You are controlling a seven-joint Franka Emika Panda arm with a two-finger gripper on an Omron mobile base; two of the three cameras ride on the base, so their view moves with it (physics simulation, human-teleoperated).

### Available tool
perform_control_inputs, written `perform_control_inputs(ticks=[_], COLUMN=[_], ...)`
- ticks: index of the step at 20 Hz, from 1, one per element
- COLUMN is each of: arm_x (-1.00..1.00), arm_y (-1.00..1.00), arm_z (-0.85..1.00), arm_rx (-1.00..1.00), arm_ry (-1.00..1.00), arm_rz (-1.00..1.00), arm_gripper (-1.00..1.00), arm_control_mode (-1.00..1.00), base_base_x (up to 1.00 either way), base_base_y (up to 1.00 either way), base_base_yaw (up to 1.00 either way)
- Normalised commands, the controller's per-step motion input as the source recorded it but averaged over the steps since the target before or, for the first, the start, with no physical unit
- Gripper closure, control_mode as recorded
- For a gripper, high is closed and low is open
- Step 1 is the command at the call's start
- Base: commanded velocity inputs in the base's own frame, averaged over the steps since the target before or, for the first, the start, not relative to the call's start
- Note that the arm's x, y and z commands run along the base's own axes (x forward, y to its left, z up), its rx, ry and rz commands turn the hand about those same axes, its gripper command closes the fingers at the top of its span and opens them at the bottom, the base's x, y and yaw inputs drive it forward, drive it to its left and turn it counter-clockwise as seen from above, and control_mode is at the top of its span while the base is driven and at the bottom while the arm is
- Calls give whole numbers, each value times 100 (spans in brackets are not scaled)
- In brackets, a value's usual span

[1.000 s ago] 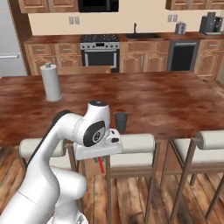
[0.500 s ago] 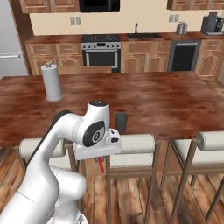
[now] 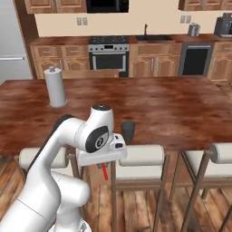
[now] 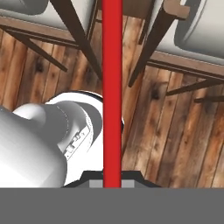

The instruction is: Take a straw from the drawer in front and place it inside the glass cup on the dining counter.

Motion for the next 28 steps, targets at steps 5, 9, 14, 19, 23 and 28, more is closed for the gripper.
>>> perform_control_inputs(ticks=[5,9,14,19,23,28], arm_x=[0,0,0,0,0,19], arm_y=[0,0,0,0,0,-2], arm_z=[0,0,0,0,0,-1], arm_rx=[0,0,0,0,0,0], arm_ry=[0,0,0,0,0,4], arm_rz=[0,0,0,0,0,0], arm_gripper=[100,100,100,100,100,100], arm_control_mode=[100,100,100,100,100,-100], base_base_x=[40,10,7,22,32,25], base_base_y=[-13,-35,-49,-53,-16,0], base_base_yaw=[34,40,32,19,5,0])
